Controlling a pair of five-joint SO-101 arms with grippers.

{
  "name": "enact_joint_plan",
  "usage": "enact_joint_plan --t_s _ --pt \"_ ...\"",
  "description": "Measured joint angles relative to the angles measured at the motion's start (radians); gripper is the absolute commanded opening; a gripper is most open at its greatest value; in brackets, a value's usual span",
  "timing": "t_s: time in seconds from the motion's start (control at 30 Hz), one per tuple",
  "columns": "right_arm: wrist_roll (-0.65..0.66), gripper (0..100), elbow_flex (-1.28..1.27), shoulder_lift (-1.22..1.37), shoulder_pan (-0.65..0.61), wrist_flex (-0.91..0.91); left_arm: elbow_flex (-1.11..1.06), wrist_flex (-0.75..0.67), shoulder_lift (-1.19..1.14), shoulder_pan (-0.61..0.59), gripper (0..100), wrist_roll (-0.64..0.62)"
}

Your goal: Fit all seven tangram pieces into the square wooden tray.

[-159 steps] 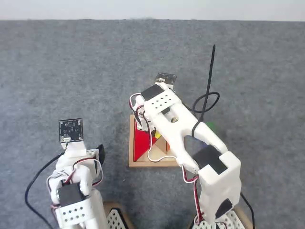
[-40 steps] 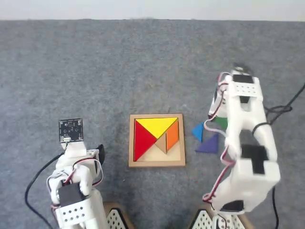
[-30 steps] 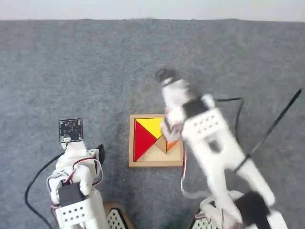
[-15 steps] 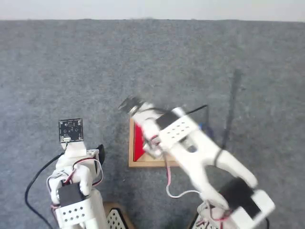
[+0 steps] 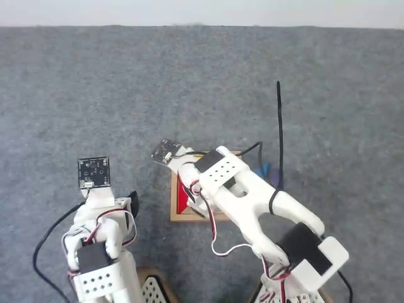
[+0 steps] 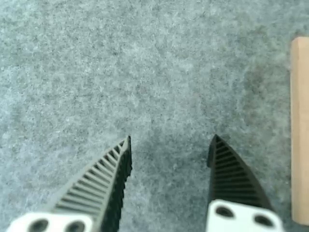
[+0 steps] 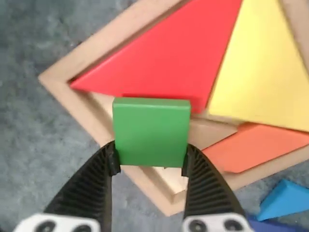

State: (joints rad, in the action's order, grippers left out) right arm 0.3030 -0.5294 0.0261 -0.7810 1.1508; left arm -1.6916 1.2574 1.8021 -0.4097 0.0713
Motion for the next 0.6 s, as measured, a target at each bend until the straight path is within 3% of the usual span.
enact_joint_plan --t_s 0.17,0.37,0.6 --pt "0.000 1.6 -0.034 -0.028 -0.002 0.023 0.000 0.000 0.000 0.000 24 0.000" --pt "0.000 11.2 -0.051 -0.041 -0.002 0.025 0.000 0.000 0.000 0.000 24 0.000" --pt "-0.002 11.4 -0.051 -0.043 -0.002 -0.003 0.000 0.000 0.000 0.000 24 0.000"
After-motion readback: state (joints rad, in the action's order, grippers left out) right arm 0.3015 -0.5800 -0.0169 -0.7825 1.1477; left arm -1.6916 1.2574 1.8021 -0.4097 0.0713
